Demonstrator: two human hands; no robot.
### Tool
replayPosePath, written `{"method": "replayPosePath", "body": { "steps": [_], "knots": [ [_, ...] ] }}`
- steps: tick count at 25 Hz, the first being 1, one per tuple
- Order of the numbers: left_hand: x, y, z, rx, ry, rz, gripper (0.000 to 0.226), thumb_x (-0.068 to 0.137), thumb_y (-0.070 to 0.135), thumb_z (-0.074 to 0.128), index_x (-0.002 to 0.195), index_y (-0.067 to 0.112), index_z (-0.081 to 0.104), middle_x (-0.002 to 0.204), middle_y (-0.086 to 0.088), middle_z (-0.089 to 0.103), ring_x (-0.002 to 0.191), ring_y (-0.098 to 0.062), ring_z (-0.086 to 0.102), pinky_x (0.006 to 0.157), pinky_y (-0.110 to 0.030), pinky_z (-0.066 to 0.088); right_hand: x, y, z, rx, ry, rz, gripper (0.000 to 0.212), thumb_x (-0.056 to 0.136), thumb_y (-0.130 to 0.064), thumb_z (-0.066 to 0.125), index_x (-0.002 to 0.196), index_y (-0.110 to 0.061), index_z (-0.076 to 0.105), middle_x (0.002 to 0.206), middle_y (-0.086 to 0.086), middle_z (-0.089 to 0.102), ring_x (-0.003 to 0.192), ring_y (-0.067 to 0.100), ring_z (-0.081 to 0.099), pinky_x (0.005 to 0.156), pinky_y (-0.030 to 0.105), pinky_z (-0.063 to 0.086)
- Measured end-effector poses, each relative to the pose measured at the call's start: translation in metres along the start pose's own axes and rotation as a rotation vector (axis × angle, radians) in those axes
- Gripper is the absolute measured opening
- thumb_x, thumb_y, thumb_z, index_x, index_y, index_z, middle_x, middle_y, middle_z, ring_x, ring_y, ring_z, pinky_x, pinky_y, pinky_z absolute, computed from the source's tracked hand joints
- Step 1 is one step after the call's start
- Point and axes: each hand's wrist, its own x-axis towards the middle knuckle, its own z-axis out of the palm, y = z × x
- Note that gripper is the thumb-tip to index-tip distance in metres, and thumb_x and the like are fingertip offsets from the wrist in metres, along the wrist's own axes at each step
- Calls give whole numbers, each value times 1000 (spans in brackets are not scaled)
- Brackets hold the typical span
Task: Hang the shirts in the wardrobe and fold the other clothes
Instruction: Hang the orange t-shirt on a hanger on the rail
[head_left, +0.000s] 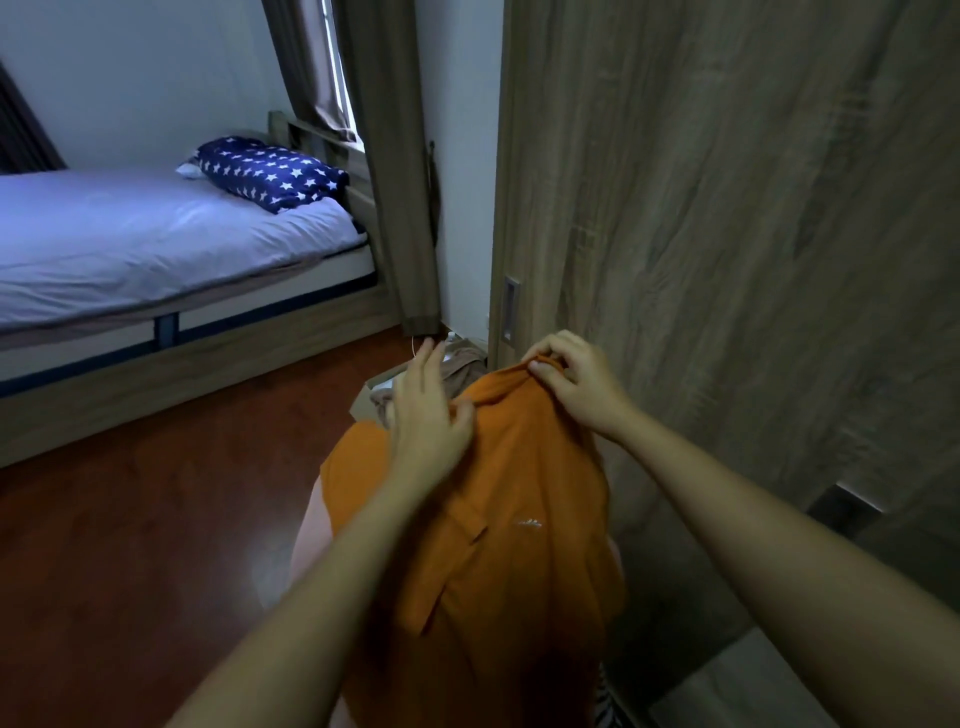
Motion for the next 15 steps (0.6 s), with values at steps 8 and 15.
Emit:
{"method": "replayPosePath", "body": {
  "steps": [8, 15],
  "knots": [
    [56, 2, -50, 501, -586, 232, 24, 89, 54, 48, 95, 34, 58, 106, 5, 58, 115, -18, 45, 108, -66, 13, -30, -36, -27, -97, -41, 103, 10, 97, -17, 42, 99, -16, 52, 81, -7, 55, 77, 10, 55, 69, 24, 41],
    [4, 41, -118, 745, -263, 57, 18, 85, 37, 60, 99, 27, 64, 113, -2, 59, 127, -27, 34, 97, -79, 14, -80, -110, -72, -73, 97, 84, 17, 85, -27, 65, 88, -18, 50, 76, -9, 50, 69, 3, 49, 59, 16, 38]
  ]
}}
